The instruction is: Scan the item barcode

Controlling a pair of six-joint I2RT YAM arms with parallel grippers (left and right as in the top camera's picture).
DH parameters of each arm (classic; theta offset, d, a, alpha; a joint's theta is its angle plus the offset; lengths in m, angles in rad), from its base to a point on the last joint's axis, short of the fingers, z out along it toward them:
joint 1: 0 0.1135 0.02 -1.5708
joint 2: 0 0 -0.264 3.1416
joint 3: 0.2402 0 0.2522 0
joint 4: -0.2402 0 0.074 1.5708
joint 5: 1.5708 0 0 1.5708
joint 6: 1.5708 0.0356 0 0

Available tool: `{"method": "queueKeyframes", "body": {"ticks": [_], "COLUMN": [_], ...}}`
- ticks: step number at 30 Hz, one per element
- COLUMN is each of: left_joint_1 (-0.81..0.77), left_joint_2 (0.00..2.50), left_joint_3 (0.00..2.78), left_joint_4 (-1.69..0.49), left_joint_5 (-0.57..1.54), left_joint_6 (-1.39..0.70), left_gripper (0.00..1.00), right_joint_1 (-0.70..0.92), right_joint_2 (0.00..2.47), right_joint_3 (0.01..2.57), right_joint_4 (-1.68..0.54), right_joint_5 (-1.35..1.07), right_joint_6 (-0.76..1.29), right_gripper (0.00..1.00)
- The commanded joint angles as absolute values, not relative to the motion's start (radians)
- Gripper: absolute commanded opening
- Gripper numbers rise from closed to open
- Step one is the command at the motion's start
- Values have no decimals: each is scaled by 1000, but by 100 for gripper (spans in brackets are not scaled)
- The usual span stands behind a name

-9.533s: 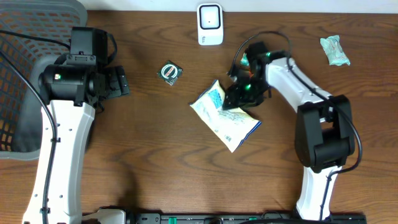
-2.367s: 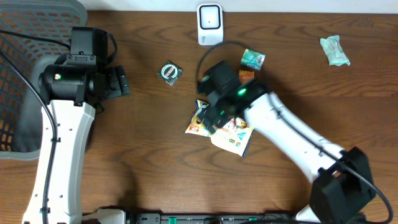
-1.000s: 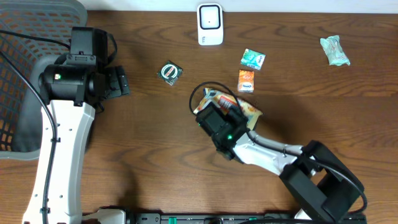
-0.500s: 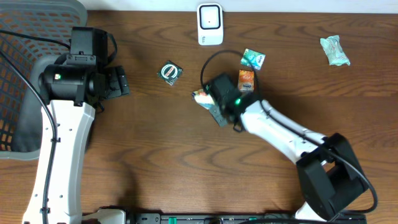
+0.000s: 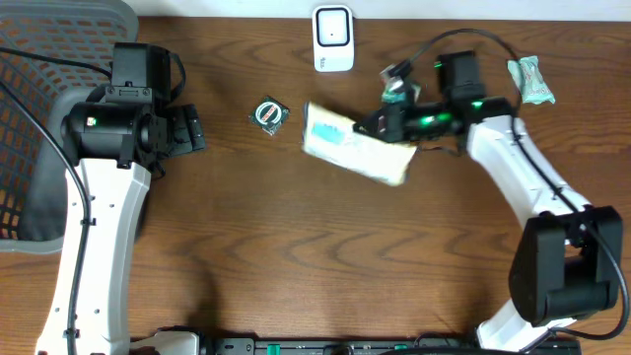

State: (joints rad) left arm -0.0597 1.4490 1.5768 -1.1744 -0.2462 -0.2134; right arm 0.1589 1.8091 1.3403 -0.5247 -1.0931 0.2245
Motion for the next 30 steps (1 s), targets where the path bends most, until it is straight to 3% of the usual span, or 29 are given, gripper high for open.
{"method": "queueKeyframes", "body": {"ticks": [1, 4, 12, 17, 25, 30], "left_joint_1": [-54, -54, -54, -54, -54, -54], "left_joint_2": [1442, 1442, 1442, 1442, 1442, 1442], "left_joint_3": [1586, 1586, 1586, 1586, 1586, 1586], "left_joint_4": [-1178, -1178, -1178, -1178, -1178, -1178], "left_joint_5": [-263, -263, -263, -263, -263, -263], "left_joint_6": [-219, -220, -219, -219, -219, -220], "left_gripper": [98, 98, 98, 98, 98, 98], "right_joint_1": [99, 68, 108, 189, 490, 701], "right_joint_2": [1806, 1806, 1800, 1737, 1582, 1590], "right_joint_3": [1359, 1359, 1359, 1359, 1358, 1331], "right_joint_4": [-499, -498, -624, -693, -909, -981], "right_joint_5": [-1430, -1428, -1015, -831, 9, 199], "right_joint_6": [350, 350, 116, -9, -94, -91], "right_gripper": [1, 1, 3, 21, 45, 61]}}
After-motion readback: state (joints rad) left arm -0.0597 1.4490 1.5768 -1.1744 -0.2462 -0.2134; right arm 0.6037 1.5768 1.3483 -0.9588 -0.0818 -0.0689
